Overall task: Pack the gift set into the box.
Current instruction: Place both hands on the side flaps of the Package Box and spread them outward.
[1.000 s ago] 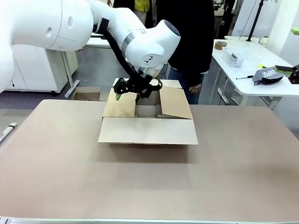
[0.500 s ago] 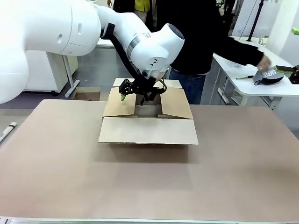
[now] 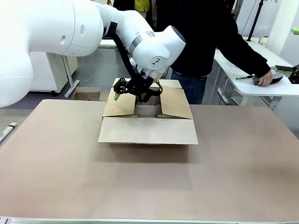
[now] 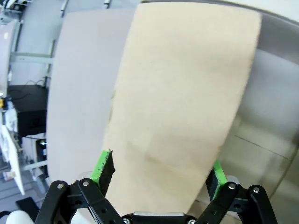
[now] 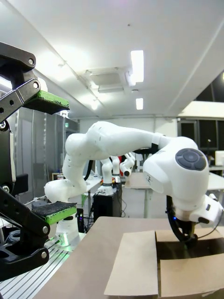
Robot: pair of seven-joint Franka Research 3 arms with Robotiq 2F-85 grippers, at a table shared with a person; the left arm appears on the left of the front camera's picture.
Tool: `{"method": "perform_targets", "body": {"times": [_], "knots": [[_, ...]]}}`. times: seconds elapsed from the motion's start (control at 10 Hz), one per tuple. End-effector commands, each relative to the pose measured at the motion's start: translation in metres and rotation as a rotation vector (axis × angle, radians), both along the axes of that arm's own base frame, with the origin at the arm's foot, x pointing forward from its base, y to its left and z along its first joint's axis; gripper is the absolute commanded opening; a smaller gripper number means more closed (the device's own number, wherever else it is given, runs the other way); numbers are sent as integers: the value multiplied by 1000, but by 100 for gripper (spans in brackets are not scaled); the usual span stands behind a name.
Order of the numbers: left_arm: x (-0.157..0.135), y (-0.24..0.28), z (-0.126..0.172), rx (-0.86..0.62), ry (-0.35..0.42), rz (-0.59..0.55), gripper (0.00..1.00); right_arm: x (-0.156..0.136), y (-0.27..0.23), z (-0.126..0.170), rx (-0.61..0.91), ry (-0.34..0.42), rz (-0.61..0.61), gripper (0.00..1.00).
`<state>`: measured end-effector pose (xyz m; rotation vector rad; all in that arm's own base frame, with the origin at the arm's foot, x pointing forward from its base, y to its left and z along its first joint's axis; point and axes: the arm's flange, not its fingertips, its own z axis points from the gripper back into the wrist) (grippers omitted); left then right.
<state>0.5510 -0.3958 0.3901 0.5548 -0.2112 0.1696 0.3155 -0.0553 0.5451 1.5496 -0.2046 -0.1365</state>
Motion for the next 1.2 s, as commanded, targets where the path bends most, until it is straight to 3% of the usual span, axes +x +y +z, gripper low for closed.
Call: {"method": "perform_targets", "body": {"times": [0.0,0.6,1.1], "knots": [[0,0,10,83,6,-19,100,1,0,1,5,-19,6,100],[-18,36,44,117,-46,6,100,1,0,1,5,-19,6,100],[-34,103,61,-94,-24,-46,100,1,0,1,5,-19,6,100]]}}
